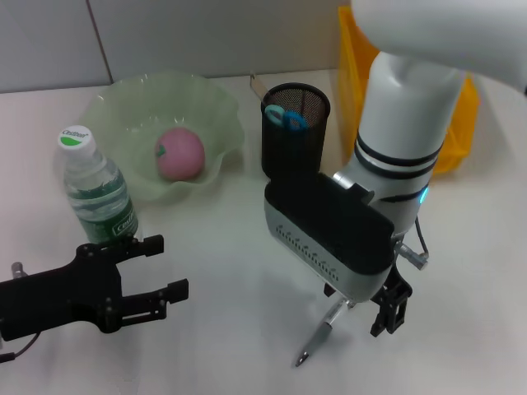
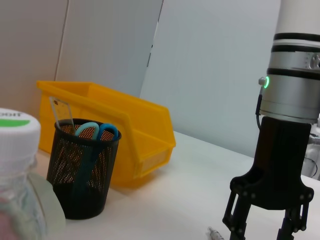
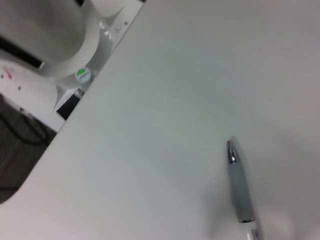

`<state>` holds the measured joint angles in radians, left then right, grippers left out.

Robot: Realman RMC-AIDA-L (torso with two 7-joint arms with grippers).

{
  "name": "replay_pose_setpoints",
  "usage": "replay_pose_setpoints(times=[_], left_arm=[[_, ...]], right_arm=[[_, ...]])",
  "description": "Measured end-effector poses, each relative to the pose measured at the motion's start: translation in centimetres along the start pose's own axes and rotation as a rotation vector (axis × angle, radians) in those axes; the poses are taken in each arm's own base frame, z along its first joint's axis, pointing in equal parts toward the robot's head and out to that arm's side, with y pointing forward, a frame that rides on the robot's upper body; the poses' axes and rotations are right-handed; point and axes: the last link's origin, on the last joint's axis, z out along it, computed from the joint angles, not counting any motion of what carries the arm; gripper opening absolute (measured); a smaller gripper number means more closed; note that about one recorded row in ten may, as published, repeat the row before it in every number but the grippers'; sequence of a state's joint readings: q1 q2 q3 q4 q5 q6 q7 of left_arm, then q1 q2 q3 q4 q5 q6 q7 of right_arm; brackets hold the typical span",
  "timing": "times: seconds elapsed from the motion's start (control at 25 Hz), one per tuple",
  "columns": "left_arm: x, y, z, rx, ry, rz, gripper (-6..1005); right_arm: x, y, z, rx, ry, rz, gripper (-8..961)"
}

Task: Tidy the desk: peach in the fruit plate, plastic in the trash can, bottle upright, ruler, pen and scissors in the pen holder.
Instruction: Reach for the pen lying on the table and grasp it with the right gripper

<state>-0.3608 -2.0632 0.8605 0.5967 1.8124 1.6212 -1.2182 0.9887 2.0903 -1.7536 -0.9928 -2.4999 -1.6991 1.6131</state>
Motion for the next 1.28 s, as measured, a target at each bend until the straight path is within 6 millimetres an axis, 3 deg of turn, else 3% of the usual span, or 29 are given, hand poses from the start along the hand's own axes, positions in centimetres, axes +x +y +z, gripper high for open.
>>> replay_pose_setpoints(times=[0.8,1.28], left_arm=[[0.0,-0.1,-0.4,0.022,0.019,-0.020,829],[0.0,-0.1,-0.4,0.024,0.029,-0.030,829]], right_arm=[[-1.5,-0.6,1.2,0.031,0.055,-0.127,664],[-1.5,-0.7,2.0,0.045,0.064,-0.139,487]])
